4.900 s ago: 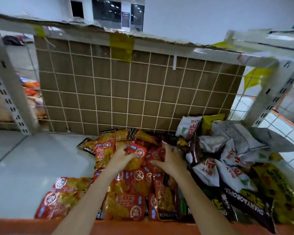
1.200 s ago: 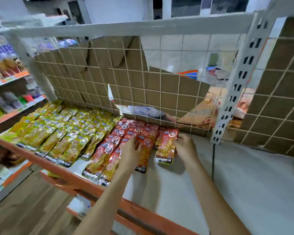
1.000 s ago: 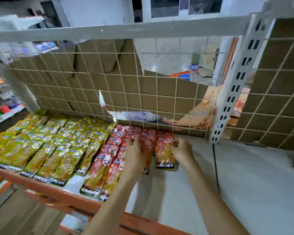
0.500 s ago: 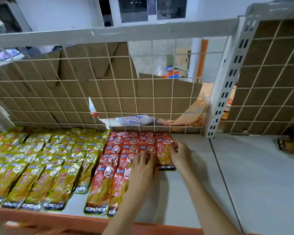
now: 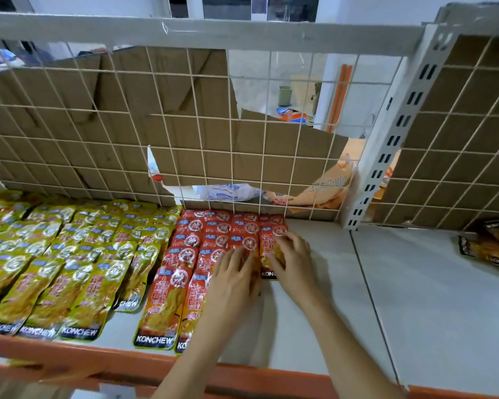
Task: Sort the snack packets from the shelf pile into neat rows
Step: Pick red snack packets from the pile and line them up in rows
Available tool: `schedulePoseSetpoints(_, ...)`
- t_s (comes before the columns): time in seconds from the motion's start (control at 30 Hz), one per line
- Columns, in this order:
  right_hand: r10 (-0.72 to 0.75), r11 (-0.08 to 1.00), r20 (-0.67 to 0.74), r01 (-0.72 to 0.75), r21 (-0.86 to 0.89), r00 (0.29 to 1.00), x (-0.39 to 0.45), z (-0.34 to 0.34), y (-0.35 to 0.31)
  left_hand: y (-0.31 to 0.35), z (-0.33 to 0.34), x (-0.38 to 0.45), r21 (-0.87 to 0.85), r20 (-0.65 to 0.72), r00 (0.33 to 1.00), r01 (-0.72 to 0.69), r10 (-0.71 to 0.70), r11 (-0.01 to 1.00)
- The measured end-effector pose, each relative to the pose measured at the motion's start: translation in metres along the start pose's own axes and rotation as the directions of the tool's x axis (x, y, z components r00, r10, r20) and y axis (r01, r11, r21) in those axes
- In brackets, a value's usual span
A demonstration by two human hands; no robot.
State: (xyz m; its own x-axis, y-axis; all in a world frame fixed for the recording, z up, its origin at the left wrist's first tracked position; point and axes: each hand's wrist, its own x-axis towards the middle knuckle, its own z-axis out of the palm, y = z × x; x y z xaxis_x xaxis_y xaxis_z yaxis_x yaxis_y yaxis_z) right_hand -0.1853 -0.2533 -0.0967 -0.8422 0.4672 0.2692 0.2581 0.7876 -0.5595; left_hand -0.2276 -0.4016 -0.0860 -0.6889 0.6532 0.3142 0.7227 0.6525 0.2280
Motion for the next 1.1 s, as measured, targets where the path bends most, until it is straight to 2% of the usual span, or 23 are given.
schedulePoseSetpoints(0.23,-0.040,0.998,-0.022,0.039,-0.042,0.999,0.001,0.006,0.004,-0.002,0.003,-0.005,-0.089,-0.018,1.000,0.022,-0.024,0.996)
schedulePoseSetpoints(0.4,-0.026,0.998,-0.017,0.025,-0.064,1.000,0.004,0.007,0.002,-0.007,0.003,0.000,-0.093,0.035,0.999,0.027,-0.024,0.995)
schedulePoseSetpoints(0.6,-0.013,0.994,0.009,0.014,-0.108,1.000,0.004,0.004,-0.006,-0.015,-0.003,0.013,0.006,0.093,0.995,-0.036,0.035,0.999)
schedulePoseSetpoints(0.8,0.015,0.970,0.060,0.000,-0.242,0.998,-0.001,0.002,-0.016,-0.019,-0.001,0.013,-0.012,0.095,0.993,-0.069,0.070,0.998)
schedulePoseSetpoints(1.0,0.094,0.968,0.112,-0.064,-0.244,0.989,-0.008,-0.018,-0.037,-0.019,-0.011,0.020,0.024,0.179,0.980,-0.090,0.085,0.996)
schedulePoseSetpoints(1.1,0.079,0.964,0.113,-0.047,-0.260,0.990,-0.030,-0.041,-0.041,-0.018,-0.022,0.016,-0.061,0.126,0.981,-0.142,0.148,0.988)
